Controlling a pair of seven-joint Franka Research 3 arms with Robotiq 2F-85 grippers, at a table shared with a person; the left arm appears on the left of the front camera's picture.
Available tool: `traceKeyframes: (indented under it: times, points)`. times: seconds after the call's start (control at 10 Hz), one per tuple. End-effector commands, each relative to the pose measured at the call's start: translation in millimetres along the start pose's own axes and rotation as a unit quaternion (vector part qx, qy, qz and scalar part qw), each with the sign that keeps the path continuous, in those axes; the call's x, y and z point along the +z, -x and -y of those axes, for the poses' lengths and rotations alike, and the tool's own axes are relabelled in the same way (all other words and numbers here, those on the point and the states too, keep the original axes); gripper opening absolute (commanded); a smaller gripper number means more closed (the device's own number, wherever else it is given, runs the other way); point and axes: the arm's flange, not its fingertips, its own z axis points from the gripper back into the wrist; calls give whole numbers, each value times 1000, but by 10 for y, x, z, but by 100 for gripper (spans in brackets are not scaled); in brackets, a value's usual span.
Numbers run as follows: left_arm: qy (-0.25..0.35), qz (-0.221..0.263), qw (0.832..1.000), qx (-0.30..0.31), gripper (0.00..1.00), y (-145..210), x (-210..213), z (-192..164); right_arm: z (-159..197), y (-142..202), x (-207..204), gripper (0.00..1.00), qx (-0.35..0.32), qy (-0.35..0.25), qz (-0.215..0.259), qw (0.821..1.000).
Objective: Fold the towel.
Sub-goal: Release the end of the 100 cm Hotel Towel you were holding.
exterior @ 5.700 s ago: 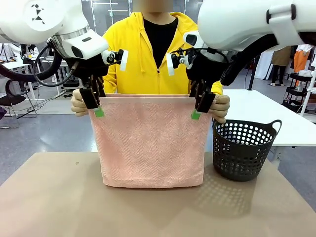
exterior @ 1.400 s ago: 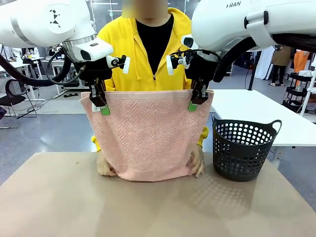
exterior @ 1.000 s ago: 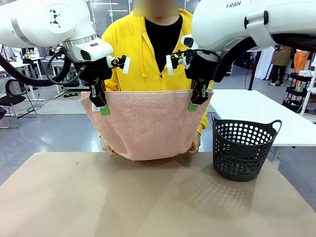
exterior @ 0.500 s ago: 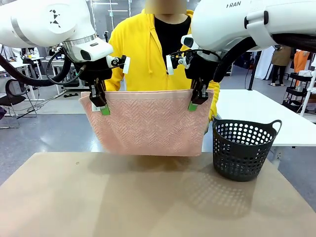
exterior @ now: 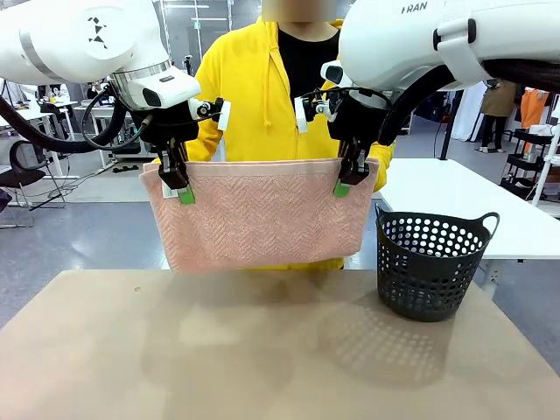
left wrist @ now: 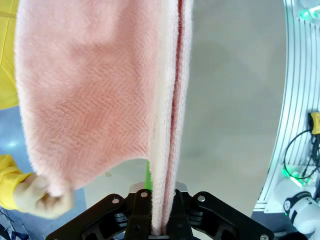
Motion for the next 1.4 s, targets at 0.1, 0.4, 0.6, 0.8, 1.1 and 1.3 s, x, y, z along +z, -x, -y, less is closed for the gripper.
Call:
traceKeyframes:
  times: [0.1,0.4,0.6,0.8,1.1,1.3]
  points:
    - [-4,-3,1000,-4,0,-3,31,-31,5,22,21,0,0,3,-4,1000]
    - [-4,-3,1000,-4,0,-3,31,-31,5,22,21,0,0,3,-4,1000]
    - [-4,-3,1000,-4,0,-3,31,-31,5,22,21,0,0,3,-4,1000]
    - [-4,-3,1000,-4,0,-3,31,-31,5,22,21,0,0,3,-4,1000]
    - [-4,-3,1000,-4,0,-3,31,-31,5,22,21,0,0,3,-4,1000]
    - [-4,-3,1000,-4,0,-3,31,-31,5,22,21,0,0,3,-4,1000]
